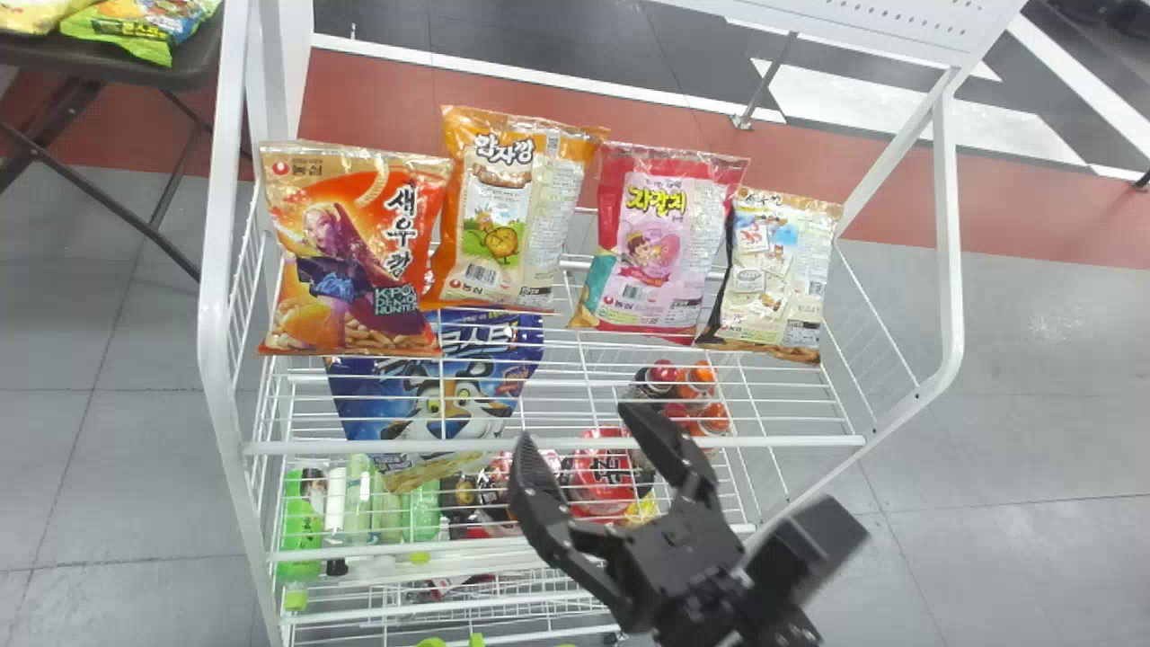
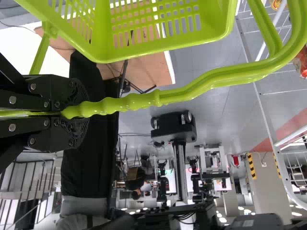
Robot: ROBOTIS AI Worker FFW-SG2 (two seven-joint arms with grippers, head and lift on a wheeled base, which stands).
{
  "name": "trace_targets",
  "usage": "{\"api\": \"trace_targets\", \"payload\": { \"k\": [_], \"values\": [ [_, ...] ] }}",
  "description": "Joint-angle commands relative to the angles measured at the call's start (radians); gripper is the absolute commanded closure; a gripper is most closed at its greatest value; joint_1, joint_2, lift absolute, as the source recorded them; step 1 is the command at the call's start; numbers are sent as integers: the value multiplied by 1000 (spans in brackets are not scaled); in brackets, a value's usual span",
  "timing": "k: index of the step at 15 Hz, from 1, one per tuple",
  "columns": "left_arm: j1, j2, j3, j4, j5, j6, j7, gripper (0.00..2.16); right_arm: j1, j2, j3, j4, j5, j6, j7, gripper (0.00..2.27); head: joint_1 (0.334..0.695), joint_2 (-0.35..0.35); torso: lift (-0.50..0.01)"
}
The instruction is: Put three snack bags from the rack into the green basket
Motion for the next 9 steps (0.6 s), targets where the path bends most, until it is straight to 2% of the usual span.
{"api": "trace_targets", "payload": {
  "k": [1,3,5,6,7,9],
  "values": [
    [-3,-3,-11,0,-16,-6,-1,1646,-151,19,73,60,45,101,-5,83,695,-350,0],
    [-14,-3,-25,18,-28,-6,-3,1646,-316,28,145,128,57,224,-19,83,695,-350,0],
    [-29,-3,-46,23,-48,-12,-6,1646,-424,63,193,195,85,248,-25,83,695,-350,0],
    [-31,-3,-48,24,-48,-12,-4,1642,-474,68,217,237,94,251,-46,83,695,-350,0],
    [-31,-3,-46,27,-48,-12,-6,1646,-523,72,239,277,94,260,-56,83,695,-343,0],
    [-32,-3,-48,26,-48,-12,-6,1646,-618,108,280,373,115,260,-79,83,695,-296,0]
  ]
}}
